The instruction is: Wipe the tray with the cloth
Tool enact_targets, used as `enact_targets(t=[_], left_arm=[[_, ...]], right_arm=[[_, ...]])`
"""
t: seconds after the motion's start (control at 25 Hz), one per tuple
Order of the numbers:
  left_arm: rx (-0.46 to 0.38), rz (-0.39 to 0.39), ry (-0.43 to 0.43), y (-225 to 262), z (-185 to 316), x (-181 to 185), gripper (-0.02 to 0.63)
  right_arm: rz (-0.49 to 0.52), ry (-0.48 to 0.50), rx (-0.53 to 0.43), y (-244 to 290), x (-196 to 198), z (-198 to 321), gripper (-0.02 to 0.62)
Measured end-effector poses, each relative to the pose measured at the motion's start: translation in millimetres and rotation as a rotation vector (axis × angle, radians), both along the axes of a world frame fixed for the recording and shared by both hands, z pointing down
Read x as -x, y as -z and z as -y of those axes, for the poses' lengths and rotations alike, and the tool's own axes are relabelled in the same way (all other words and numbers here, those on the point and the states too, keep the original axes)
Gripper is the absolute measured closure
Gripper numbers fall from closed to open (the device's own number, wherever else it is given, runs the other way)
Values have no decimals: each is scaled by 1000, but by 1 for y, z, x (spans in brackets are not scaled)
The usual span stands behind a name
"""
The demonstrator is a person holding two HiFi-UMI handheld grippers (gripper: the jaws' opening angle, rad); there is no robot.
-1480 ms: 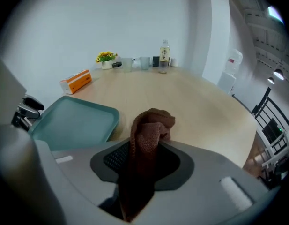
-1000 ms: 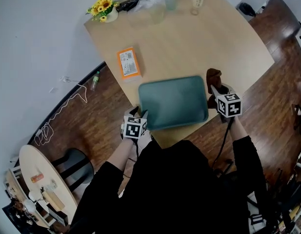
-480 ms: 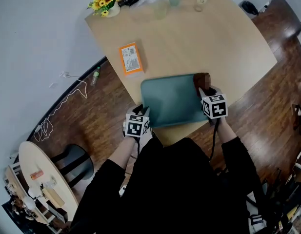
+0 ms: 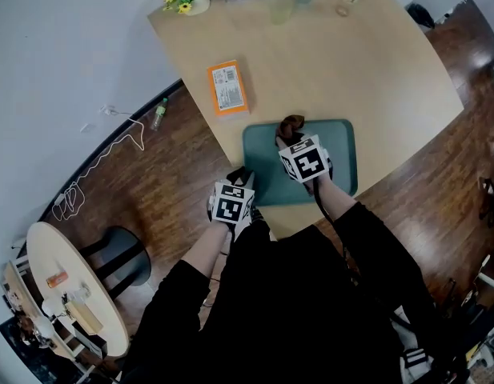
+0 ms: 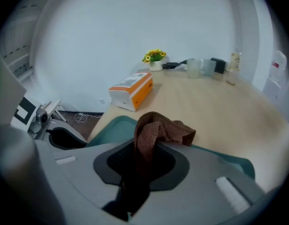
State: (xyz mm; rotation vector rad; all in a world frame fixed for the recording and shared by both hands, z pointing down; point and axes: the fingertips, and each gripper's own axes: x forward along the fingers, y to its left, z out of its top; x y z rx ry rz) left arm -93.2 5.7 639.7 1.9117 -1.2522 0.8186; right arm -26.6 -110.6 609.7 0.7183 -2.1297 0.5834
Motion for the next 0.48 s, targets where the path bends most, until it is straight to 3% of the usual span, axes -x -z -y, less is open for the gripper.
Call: enact_targets(t=[0.24,0.36,0.48], left_arm=[[-32,-18,-14,2,1,3,535],[-36,-29,-12,3,2,4,537],[-49,-31,-18,4,6,1,535]], right_arm=[[84,119,135,-2,91,-42,522],[115,117,186,-6,99,-56,522],[125,100,180,-5,80,-68,522]])
